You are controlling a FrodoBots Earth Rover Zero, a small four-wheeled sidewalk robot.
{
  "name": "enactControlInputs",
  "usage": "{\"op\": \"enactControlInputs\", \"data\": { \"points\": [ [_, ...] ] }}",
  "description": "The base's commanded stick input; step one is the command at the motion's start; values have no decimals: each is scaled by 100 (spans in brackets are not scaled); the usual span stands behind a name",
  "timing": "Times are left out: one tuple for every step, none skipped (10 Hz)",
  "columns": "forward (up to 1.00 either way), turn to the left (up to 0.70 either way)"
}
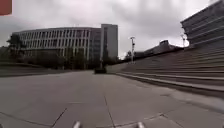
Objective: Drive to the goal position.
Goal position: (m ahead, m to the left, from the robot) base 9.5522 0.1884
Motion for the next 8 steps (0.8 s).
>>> {"op": "enactControlInputs", "data": {
  "points": [
    [97, 0],
    [97, 0],
    [97, 0],
    [96, 32],
    [96, 35],
    [96, 35],
    [96, 34],
    [96, 33]
  ]
}}
